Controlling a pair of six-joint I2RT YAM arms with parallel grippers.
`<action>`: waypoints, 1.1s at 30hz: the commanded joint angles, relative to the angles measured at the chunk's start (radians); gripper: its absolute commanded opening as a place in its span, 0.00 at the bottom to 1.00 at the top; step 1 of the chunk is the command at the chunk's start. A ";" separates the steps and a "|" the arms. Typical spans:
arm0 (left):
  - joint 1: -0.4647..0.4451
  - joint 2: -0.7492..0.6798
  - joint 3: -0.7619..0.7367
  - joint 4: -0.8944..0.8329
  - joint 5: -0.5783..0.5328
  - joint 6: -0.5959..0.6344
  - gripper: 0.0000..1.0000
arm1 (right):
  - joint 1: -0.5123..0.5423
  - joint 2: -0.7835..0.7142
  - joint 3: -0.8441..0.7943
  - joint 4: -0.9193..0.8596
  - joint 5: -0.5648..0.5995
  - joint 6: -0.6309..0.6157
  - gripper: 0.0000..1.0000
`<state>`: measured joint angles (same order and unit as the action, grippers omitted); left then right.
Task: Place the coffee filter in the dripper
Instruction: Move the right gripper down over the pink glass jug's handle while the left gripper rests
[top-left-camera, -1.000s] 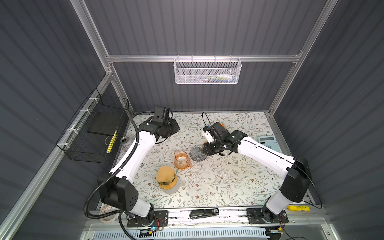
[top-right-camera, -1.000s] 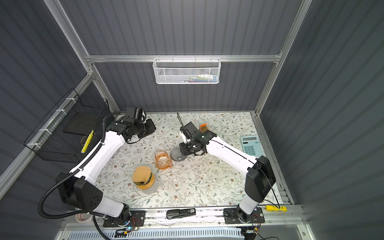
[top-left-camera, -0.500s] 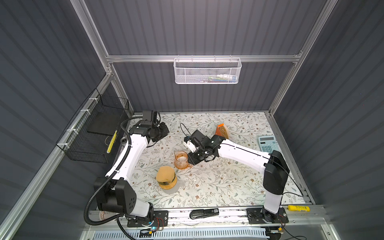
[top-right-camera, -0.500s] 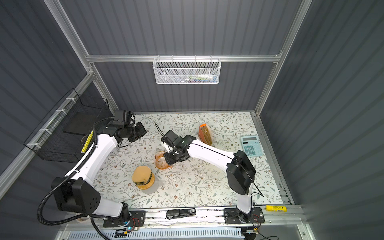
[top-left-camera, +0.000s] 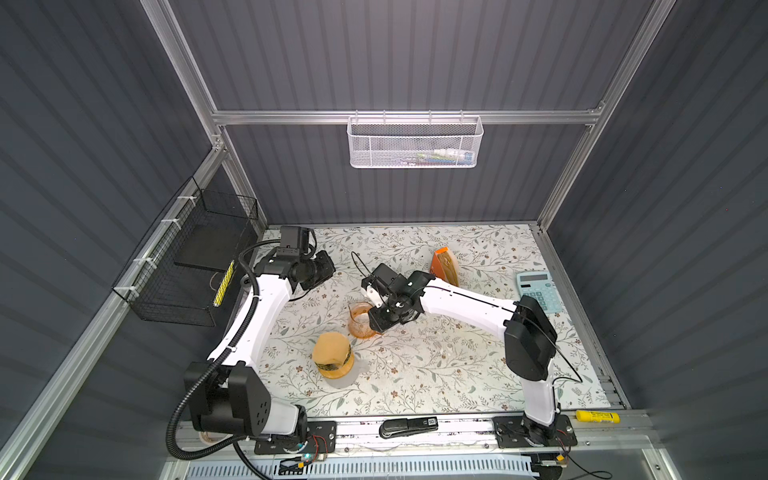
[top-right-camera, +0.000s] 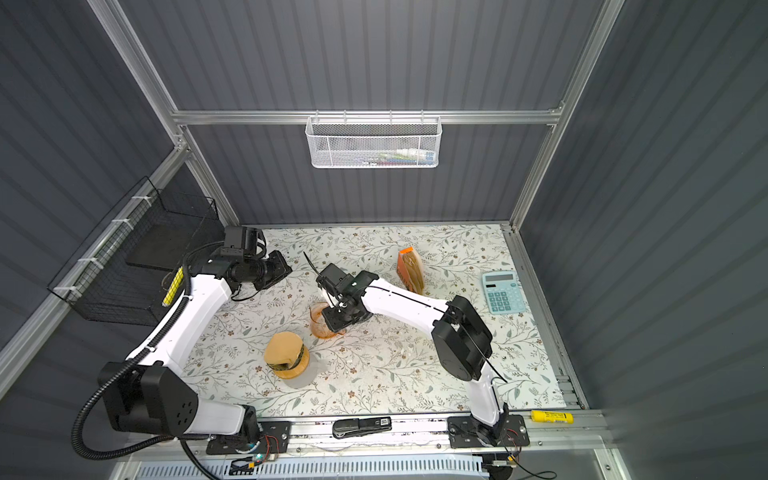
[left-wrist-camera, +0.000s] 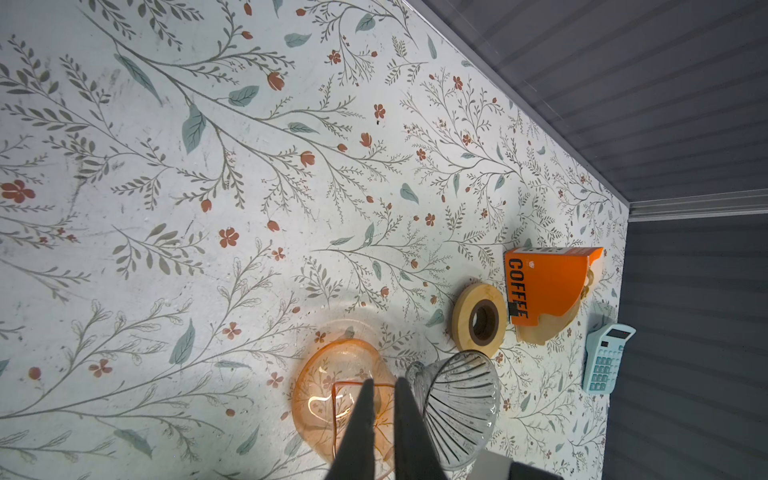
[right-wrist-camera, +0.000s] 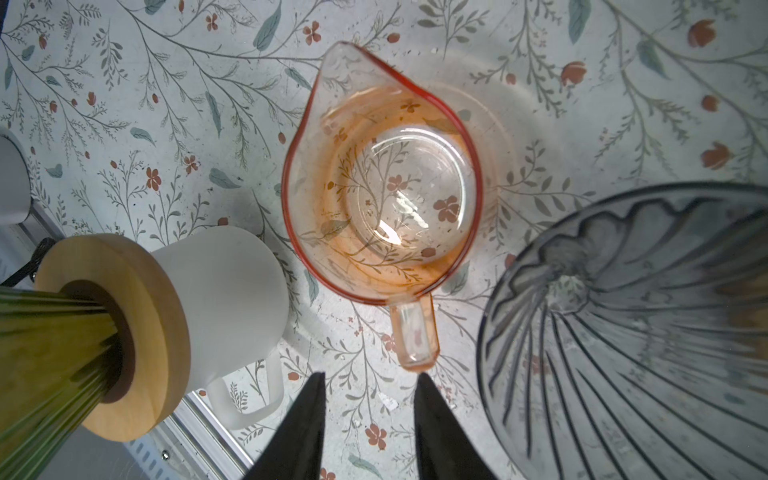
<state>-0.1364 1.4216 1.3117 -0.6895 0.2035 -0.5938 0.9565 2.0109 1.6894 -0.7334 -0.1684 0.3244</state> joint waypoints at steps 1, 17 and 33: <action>0.006 -0.021 -0.016 0.004 0.026 0.022 0.13 | 0.001 0.018 0.025 -0.033 0.027 -0.006 0.38; 0.012 -0.022 -0.030 0.004 0.036 0.020 0.12 | 0.002 0.081 0.054 -0.052 0.041 -0.021 0.37; 0.015 -0.026 -0.039 0.002 0.036 0.020 0.12 | 0.009 0.122 0.091 -0.070 0.069 -0.051 0.33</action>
<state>-0.1291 1.4193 1.2808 -0.6861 0.2226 -0.5938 0.9588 2.1178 1.7538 -0.7795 -0.1188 0.2897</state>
